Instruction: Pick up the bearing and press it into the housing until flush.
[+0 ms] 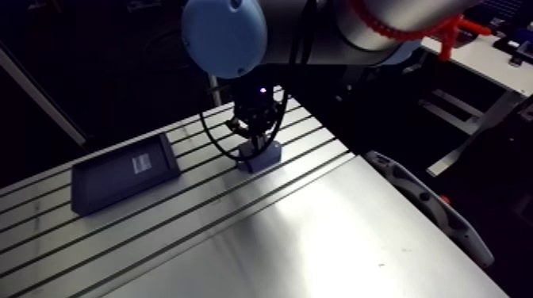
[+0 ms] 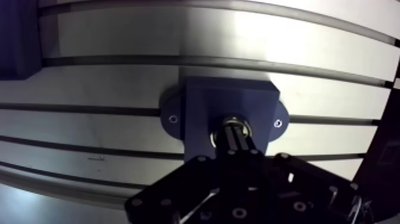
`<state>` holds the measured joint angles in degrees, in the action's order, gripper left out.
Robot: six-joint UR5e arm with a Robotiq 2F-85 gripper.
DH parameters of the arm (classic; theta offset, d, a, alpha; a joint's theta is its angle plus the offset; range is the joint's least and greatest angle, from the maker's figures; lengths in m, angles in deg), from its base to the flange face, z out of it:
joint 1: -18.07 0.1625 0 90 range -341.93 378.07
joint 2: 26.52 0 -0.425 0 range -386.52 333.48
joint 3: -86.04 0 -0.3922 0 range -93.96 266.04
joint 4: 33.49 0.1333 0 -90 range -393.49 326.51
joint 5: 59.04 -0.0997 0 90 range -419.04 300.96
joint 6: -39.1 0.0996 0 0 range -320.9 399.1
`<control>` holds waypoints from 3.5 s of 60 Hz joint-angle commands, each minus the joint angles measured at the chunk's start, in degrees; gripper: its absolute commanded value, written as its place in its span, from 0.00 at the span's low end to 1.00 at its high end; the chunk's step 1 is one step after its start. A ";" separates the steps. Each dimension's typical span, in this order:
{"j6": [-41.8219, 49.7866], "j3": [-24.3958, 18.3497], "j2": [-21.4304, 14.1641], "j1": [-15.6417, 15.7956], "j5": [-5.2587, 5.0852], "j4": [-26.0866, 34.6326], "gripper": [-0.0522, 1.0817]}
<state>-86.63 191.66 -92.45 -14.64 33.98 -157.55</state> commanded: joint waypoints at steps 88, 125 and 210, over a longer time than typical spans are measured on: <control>-0.71 0.68 -0.28 0.00 0.10 -0.35 0.99; -0.71 0.94 -0.20 -0.07 0.10 -0.44 0.99; -0.71 0.95 0.07 -0.09 0.10 -0.44 0.99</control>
<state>-87.34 192.60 -92.50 -14.72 34.08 -157.99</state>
